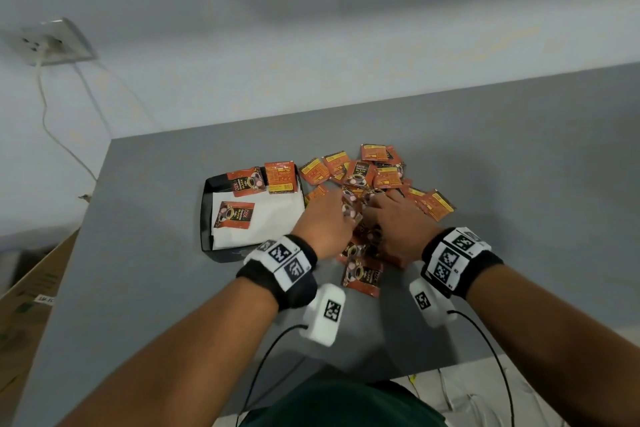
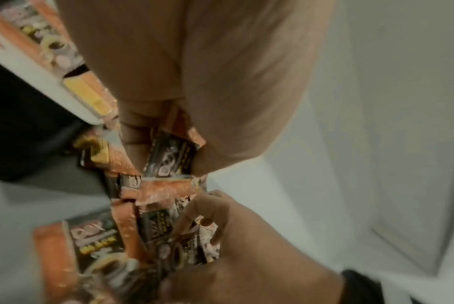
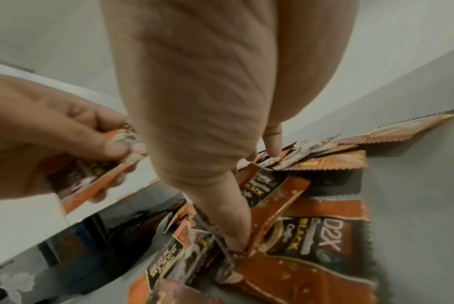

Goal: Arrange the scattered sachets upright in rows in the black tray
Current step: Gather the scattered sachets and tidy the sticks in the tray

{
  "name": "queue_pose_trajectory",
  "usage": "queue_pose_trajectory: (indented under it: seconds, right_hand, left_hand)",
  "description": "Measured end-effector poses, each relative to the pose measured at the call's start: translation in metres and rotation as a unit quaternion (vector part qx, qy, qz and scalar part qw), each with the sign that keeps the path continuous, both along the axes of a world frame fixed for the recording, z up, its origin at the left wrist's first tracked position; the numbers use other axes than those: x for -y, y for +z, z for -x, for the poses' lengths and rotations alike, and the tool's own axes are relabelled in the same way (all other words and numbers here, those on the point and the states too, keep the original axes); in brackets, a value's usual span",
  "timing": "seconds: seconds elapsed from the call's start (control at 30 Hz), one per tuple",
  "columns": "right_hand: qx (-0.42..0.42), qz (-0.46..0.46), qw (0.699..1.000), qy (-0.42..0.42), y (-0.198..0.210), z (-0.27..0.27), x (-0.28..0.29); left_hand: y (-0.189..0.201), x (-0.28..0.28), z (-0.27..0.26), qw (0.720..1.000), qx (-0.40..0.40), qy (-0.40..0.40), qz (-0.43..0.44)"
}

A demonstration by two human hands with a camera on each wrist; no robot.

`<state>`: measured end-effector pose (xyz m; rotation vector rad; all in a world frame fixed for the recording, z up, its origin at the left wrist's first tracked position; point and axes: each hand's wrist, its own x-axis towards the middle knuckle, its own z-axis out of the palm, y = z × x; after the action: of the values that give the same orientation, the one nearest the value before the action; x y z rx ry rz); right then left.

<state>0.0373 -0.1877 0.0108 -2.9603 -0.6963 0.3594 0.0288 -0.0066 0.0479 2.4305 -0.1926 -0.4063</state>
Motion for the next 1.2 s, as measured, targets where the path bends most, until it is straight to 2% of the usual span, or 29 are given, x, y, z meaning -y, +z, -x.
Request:
queue_pose_trajectory:
  seconds: [0.1, 0.23, 0.37, 0.43, 0.5, 0.57, 0.73, 0.77, 0.83, 0.9, 0.97, 1.03, 1.2]
  right_hand:
    - [0.012, -0.021, 1.000, -0.005, 0.006, 0.002, 0.006]
    - [-0.010, -0.124, 0.990, -0.063, 0.016, 0.006, 0.029]
    - [-0.042, -0.280, 0.932, -0.228, 0.028, -0.005, 0.064]
    - [-0.033, -0.300, 0.902, -0.310, 0.022, -0.016, 0.077]
    - [-0.039, -0.286, 0.888, -0.359, 0.014, -0.025, 0.079]
    - [-0.067, -0.248, 0.891, -0.373, 0.004, -0.033, 0.072]
    - [-0.100, -0.218, 0.892, -0.383, -0.013, -0.037, 0.046]
    - [-0.092, -0.198, 0.902, -0.373, -0.016, -0.038, 0.043]
    - [-0.051, -0.102, 0.937, -0.331, -0.019, -0.037, 0.036]
    - [-0.019, -0.071, 0.945, -0.319, -0.019, -0.037, 0.031]
    - [-0.015, -0.095, 0.935, -0.341, -0.023, -0.038, 0.031]
    - [-0.041, -0.158, 0.915, -0.370, -0.027, -0.036, 0.033]
    - [-0.110, -0.335, 0.842, -0.409, -0.017, -0.031, 0.040]
  left_hand:
    - [-0.012, 0.019, -0.021, 0.997, -0.050, 0.044, 0.025]
    - [-0.028, 0.036, -0.030, 0.994, -0.095, 0.029, -0.043]
    - [-0.042, 0.044, -0.035, 0.988, -0.070, -0.020, -0.135]
    - [-0.046, 0.046, -0.036, 0.986, -0.049, -0.034, -0.156]
    - [-0.048, 0.048, -0.036, 0.985, -0.021, -0.049, -0.161]
    - [-0.047, 0.048, -0.035, 0.988, -0.017, -0.047, -0.145]
    - [-0.044, 0.039, -0.038, 0.999, -0.041, 0.017, -0.024]
    - [-0.045, 0.037, -0.039, 0.999, -0.045, 0.025, -0.011]
    - [-0.042, 0.034, -0.041, 0.998, -0.054, 0.028, 0.002]
    - [-0.040, 0.031, -0.045, 0.998, -0.066, 0.022, -0.013]
    - [-0.037, 0.031, -0.049, 0.997, -0.065, 0.018, -0.049]
    - [-0.034, 0.032, -0.055, 0.996, -0.040, 0.020, -0.081]
    - [-0.021, 0.043, -0.077, 0.996, -0.043, 0.054, -0.064]
